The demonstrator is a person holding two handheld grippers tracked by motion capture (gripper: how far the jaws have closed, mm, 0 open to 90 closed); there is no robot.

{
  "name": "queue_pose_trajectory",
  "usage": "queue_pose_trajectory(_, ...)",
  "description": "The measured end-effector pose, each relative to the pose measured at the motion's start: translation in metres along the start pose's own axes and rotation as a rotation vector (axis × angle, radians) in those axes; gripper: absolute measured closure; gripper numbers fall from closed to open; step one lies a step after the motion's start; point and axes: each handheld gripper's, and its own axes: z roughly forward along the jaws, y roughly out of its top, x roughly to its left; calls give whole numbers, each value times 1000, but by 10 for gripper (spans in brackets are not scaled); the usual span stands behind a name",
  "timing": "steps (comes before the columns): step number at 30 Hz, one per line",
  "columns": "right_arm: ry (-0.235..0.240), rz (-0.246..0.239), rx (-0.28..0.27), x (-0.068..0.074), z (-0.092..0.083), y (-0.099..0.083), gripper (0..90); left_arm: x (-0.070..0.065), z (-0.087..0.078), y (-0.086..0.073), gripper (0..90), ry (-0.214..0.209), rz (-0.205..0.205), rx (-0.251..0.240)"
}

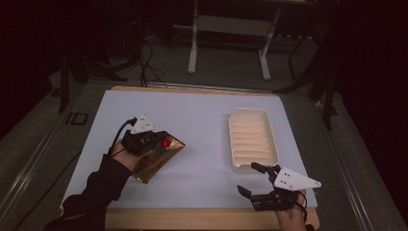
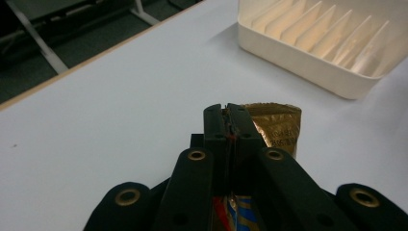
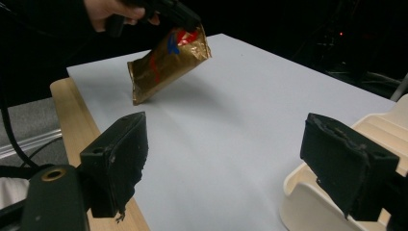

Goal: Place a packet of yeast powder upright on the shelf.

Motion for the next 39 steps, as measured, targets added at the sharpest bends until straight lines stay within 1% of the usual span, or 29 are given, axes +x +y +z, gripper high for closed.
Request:
queue_pose_trajectory(2, 3, 13, 10, 0, 0, 1, 166, -4, -5, 1, 891, -4, 10, -9)
queue_pose_trajectory(3, -3, 16, 12, 0, 0, 1, 170, -5, -7, 1, 891, -10, 11, -14)
queue_pose_trajectory(4, 4, 13, 21, -1, 0, 1, 172, -6, -10, 2, 891, -13, 8, -25)
queue_pose_trajectory(6, 8, 3, -2, -1, -2, 2, 172, -8, -16, 4, 891, -18, 8, -46)
queue_pose_trajectory(8, 22, 0, -2, -1, -3, 3, 173, -12, -21, 6, 892, -26, 5, -73)
queue_pose_trajectory(9, 24, -17, -23, -1, -4, 4, 172, -14, -23, 8, 893, -26, 10, -80)
queue_pose_trajectory(10, 28, -35, -38, -1, -4, 4, 173, -16, -25, 9, 893, -34, 1, -98)
queue_pose_trajectory(12, 18, -49, -36, 1, -4, 5, 173, -20, -27, 13, 893, -42, 9, -122)
queue_pose_trajectory(14, 26, -47, -35, 2, -4, 6, 173, -23, -28, 15, 894, -56, -6, -153)
queue_pose_trajectory(16, 19, -39, -14, 3, -4, 8, 172, -27, -28, 19, 894, -68, -24, -185)
queue_pose_trajectory(17, 24, -19, -14, 3, -4, 9, 168, -29, -28, 20, 894, -80, -34, -202)
queue_pose_trajectory(19, 53, 28, -27, 2, -5, 12, 141, -34, -28, 24, 894, -100, -33, -237)
queue_pose_trajectory(20, 65, 41, -27, 1, -5, 13, 135, -37, -27, 26, 894, -109, -31, -252)
queue_pose_trajectory(23, 51, 40, -16, -1, -6, 19, 115, -45, -24, 32, 894, -141, -20, -276)
queue_pose_trajectory(25, 33, 42, -7, -3, -5, 23, 106, -50, -21, 35, 894, -166, -24, -286)
queue_pose_trajectory(26, 39, 41, -5, -4, -4, 26, 106, -53, -20, 36, 894, -170, -18, -289)
queue_pose_trajectory(27, 33, 42, -11, -5, -4, 28, 106, -55, -19, 37, 894, -172, -18, -299)
queue_pose_trajectory(28, 46, 51, -6, -6, -2, 30, 102, -57, -17, 38, 894, -189, -23, -304)
queue_pose_trajectory(30, 30, 42, -4, -6, 0, 35, 102, -62, -16, 40, 894, -203, -24, -323)
queue_pose_trajectory(31, 41, 36, 4, -7, 2, 38, 101, -65, -14, 42, 894, -218, -24, -328)
queue_pose_trajectory(33, 43, 29, 12, -8, 5, 42, 102, -70, -13, 44, 894, -227, -25, -339)
queue_pose_trajectory(34, 59, 34, 17, -9, 6, 45, 102, -72, -12, 45, 894, -240, -25, -343)
queue_pose_trajectory(35, 56, 34, 12, -10, 8, 47, 106, -75, -11, 46, 894, -236, -14, -348)
queue_pose_trajectory(37, 73, 41, 14, -12, 11, 51, 119, -79, -10, 49, 894, -250, -6, -350)
queue_pose_trajectory(38, 74, 39, 13, -12, 12, 53, 122, -82, -10, 49, 894, -244, -4, -356)
queue_pose_trajectory(39, 80, 32, 17, -12, 14, 56, 127, -84, -10, 50, 894, -247, 1, -360)
